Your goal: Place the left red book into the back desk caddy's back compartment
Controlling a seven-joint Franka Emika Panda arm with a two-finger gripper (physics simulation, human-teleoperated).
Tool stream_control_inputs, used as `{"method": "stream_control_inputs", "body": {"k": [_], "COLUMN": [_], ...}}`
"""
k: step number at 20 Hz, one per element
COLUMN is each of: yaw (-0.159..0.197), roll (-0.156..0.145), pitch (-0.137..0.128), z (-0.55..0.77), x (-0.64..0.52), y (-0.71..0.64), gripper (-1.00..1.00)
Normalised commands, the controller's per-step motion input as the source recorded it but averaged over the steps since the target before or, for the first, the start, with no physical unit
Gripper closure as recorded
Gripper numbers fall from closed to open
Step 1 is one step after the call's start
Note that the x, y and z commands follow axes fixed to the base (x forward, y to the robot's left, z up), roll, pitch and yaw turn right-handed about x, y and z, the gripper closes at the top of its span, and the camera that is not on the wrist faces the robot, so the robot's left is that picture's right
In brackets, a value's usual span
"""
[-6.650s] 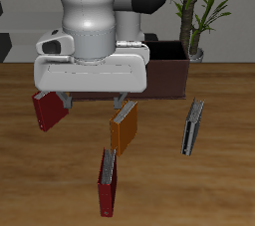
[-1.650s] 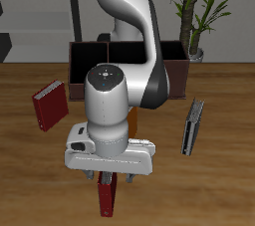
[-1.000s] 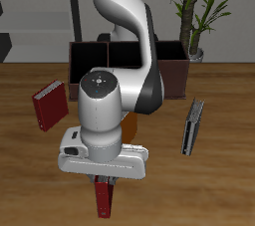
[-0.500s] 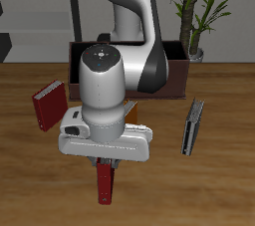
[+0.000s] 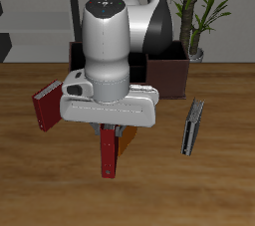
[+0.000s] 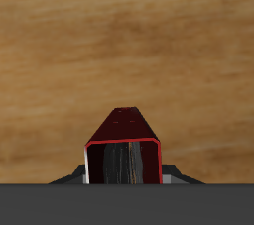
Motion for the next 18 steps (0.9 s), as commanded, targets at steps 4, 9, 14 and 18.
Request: {"method": "stream_control_inputs", "body": {"k": [4, 9, 14, 18], "yaw": [0.007, 0.014, 0.003, -0.003], "roll": [-0.008, -0.009, -0.016, -0.03], "pitch": [-0.072, -0.044, -0.025, -0.038], "z": [0.58, 0.41, 0.28, 0.37], "x": [-0.37, -0.34, -0.28, -0.4], "y": [-0.06, -0.06, -0.07, -0.11], "gripper": [1.0, 1.0, 1.0, 1.0]}}
